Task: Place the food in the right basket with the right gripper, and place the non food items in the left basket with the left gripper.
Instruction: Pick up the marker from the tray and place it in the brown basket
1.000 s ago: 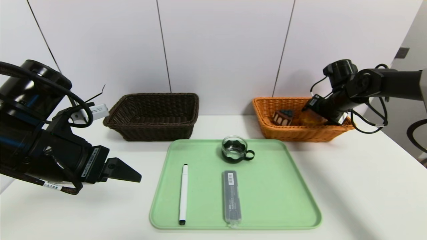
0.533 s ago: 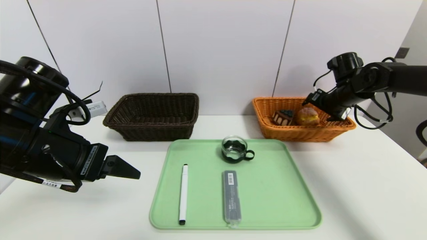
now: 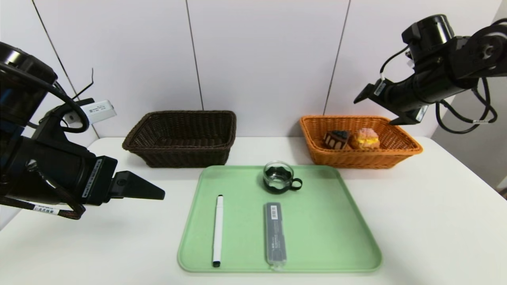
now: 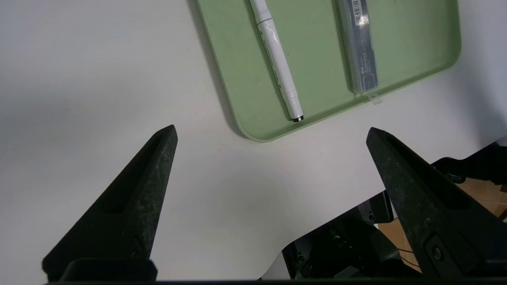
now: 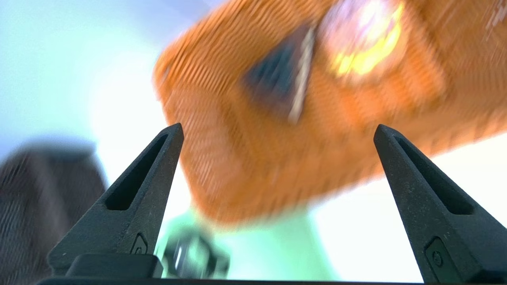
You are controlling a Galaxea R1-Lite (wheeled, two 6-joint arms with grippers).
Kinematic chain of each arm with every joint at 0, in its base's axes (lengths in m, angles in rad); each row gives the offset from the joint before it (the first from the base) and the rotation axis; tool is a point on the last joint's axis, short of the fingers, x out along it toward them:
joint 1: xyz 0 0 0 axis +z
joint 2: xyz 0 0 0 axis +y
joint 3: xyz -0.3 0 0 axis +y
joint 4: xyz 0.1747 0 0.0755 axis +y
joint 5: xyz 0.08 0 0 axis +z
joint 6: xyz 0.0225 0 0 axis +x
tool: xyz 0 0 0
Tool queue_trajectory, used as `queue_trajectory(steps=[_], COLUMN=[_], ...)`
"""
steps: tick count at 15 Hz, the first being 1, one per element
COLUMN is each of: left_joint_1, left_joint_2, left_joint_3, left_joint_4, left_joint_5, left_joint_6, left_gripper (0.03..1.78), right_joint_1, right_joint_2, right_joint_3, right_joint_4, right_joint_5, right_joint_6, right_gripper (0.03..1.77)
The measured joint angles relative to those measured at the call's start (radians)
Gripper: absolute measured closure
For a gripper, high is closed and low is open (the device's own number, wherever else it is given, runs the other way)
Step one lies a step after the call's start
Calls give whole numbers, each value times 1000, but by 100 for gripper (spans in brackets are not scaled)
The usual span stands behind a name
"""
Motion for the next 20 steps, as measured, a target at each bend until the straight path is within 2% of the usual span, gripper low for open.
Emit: queue_trajectory(steps=[2, 5, 9, 11, 15, 17, 20], left_joint_1=[-12, -42, -116, -193, -353, -400, -433], left_joint_2=[-15, -43, -70, -71, 9, 76, 198], left_joint_3=[-12, -16, -37, -49, -84, -154, -278], left_joint_4=[9, 9, 11, 10, 6, 37, 111], left_joint_5=[0, 1, 14, 80, 333, 373, 382], left_joint_6=[-22, -88, -191, -230, -273, -320, -376], left_gripper=[12, 12, 12, 12, 12, 12, 12], right_joint_1=[88, 215, 279, 300, 324, 322, 291], right_joint_2=[-71, -159, -230, -275, -406, -485, -587], right_joint_3=[5, 61, 176, 281, 518, 609, 676], right_joint_4=[90, 140, 172, 174, 170, 167, 171], right_joint_5=[-1, -1, -14, -54, -186, -233, -236], right_joint_6=[43, 167, 235, 229, 165, 147, 101], right_gripper=[13, 11, 11, 11, 11, 11, 10])
